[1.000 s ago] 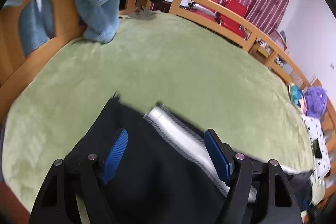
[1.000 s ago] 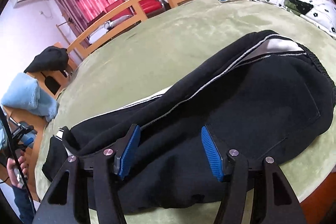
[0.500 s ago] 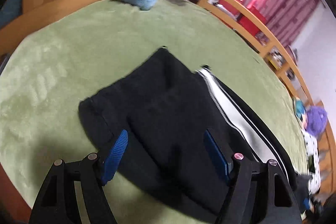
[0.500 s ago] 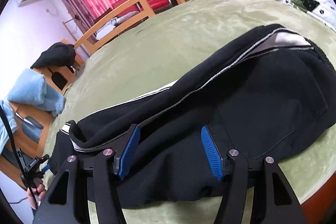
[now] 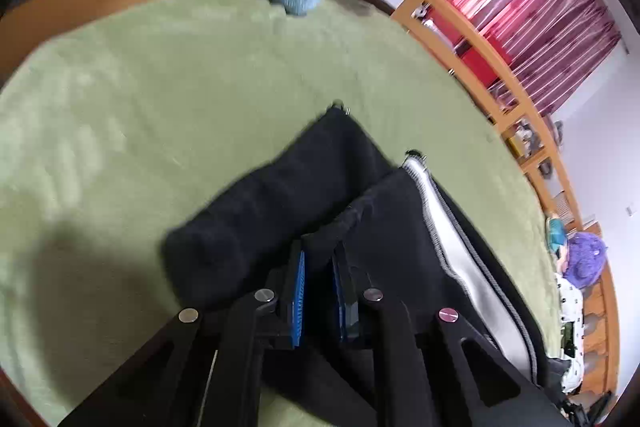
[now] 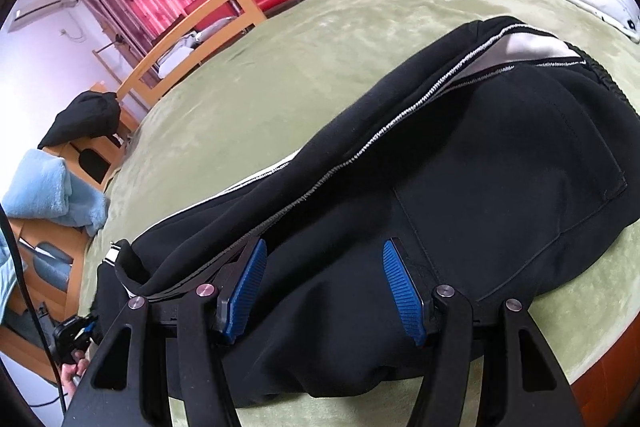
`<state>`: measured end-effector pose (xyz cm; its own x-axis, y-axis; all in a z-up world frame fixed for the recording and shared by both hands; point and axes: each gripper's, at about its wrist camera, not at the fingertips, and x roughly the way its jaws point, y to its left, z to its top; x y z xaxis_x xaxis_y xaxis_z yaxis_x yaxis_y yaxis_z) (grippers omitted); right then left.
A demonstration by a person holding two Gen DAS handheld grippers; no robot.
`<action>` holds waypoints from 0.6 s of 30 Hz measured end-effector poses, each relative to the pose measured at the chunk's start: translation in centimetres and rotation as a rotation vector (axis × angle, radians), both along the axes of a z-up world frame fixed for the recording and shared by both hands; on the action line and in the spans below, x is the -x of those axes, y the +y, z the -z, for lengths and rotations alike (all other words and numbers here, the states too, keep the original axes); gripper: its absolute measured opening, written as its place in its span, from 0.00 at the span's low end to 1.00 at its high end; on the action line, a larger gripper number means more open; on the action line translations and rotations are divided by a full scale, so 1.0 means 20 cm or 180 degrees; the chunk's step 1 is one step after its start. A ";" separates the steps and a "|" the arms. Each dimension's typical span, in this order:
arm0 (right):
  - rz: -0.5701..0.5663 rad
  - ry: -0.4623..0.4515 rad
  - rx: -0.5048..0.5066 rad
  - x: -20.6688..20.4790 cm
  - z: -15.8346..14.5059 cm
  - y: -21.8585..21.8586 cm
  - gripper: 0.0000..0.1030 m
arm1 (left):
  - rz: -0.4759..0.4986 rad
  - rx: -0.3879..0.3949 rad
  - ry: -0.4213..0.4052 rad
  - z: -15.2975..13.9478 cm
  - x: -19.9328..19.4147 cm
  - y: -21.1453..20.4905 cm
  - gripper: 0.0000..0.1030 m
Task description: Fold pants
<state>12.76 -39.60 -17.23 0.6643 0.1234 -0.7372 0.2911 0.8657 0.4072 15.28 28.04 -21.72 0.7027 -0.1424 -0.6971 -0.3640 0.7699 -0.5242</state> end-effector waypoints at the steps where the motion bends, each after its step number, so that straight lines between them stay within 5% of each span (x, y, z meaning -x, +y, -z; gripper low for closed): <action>1: 0.0001 0.0010 0.0039 0.00 0.00 0.01 0.59 | 0.0002 0.0036 -0.0038 -0.02 0.03 0.02 0.11; 6: -0.0070 0.0015 0.0170 0.00 -0.01 0.07 0.59 | -0.0154 -0.0115 -0.0219 -0.10 0.23 0.11 0.11; 12: -0.0171 0.0082 0.0283 -0.01 0.01 0.11 0.59 | -0.0275 0.0150 0.0166 0.07 0.24 0.17 0.13; 16: -0.0253 0.0045 0.0335 0.00 0.00 0.12 0.59 | -0.0211 -0.0547 0.0468 -0.04 0.21 0.07 0.35; 18: -0.0329 0.0038 0.0415 0.01 -0.01 0.13 0.59 | -0.0149 -0.0839 0.0266 -0.17 0.22 0.02 0.37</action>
<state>12.61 -37.00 -17.04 0.6441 0.0934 -0.7592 0.2020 0.9365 0.2866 10.91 28.49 -18.24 0.6428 0.0827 -0.7615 -0.4358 0.8571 -0.2747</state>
